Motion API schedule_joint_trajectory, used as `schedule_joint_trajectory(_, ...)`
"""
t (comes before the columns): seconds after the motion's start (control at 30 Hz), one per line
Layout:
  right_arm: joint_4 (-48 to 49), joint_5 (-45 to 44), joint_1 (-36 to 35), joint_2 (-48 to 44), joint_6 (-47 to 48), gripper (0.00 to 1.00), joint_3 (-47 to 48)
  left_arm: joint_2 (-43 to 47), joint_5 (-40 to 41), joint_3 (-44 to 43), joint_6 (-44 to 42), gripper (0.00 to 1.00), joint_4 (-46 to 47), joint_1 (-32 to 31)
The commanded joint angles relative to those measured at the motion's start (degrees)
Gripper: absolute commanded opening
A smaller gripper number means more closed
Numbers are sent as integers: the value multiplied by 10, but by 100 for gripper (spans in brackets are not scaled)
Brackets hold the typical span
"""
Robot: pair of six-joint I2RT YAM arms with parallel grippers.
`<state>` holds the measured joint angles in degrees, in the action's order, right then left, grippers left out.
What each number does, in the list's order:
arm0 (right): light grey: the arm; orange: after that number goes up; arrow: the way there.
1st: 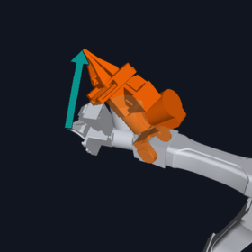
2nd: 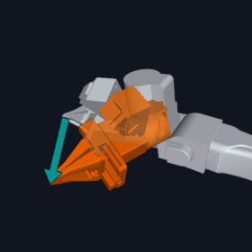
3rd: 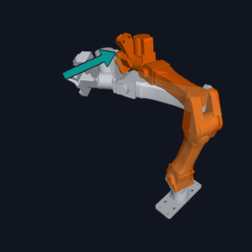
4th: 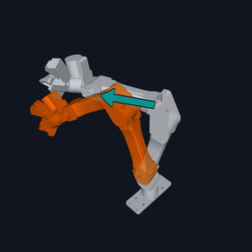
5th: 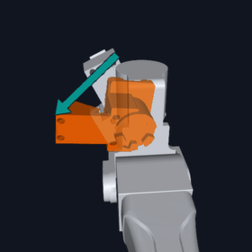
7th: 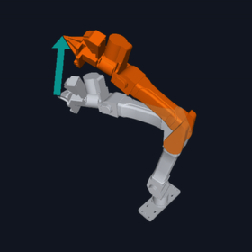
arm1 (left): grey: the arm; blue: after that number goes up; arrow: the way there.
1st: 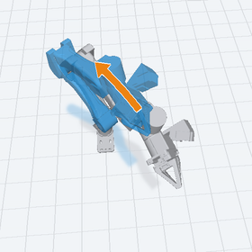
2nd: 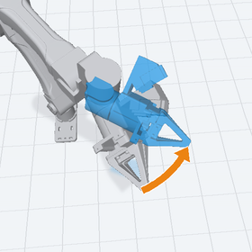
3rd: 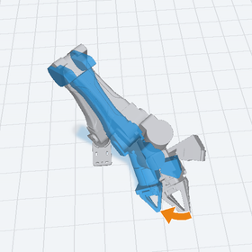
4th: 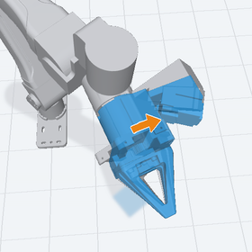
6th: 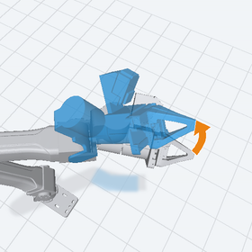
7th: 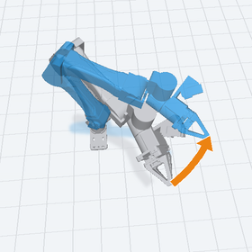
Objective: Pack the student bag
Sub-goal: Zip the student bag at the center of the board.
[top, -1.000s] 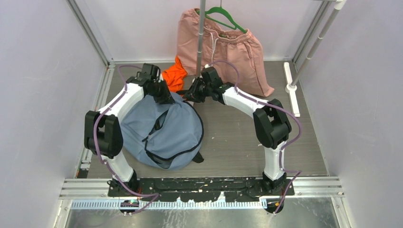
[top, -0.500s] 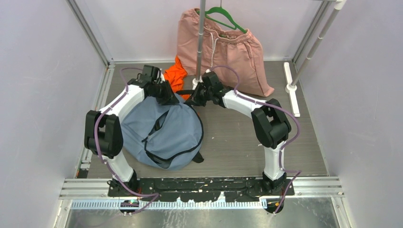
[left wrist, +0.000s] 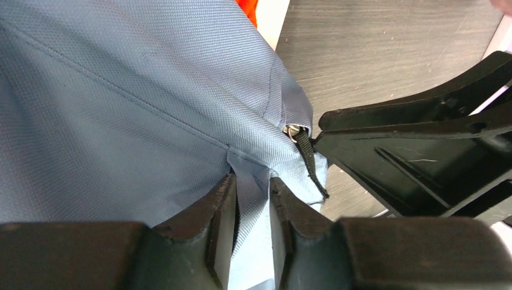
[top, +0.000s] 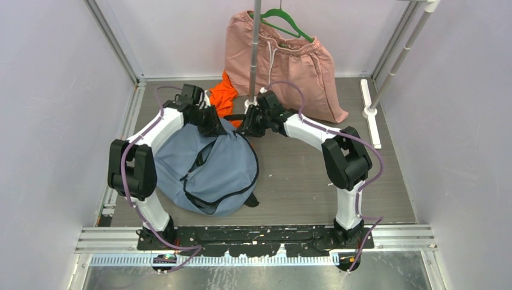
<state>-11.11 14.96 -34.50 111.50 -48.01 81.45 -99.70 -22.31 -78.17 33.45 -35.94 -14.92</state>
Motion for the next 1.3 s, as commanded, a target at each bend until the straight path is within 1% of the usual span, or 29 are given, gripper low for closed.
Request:
schedule_joint_trajectory(0.0,-41,12,-3,-36,58,43,44,-4,-57,10,-10,21,16,1)
schedule_joint_trajectory(0.1,-47,-5,-5,-61,71,43,30,-6,-76,18,3,2,33,1)
schedule_joint_trajectory(0.13,-49,-12,-6,-68,73,43,24,-8,-80,19,5,0,36,1)
schedule_joint_trajectory(0.3,-74,-31,-27,-79,95,43,28,-10,-99,27,21,0,61,1)
schedule_joint_trajectory(0.47,-135,-45,-56,-46,132,43,78,-7,-100,31,23,0,64,1)
schedule_joint_trajectory(0.6,-166,-62,-68,-15,148,43,110,-1,-102,35,25,0,66,1)
schedule_joint_trajectory(0.83,-185,-90,-71,20,162,40,143,2,-106,34,25,0,66,1)
schedule_joint_trajectory(1.07,-190,-116,-74,34,175,39,151,5,-108,37,23,0,66,1)
schedule_joint_trajectory(1.23,-189,-116,-74,49,174,33,168,6,-111,37,24,0,67,0)
schedule_joint_trajectory(1.27,-184,-116,-74,51,171,28,169,6,-111,38,24,0,67,1)
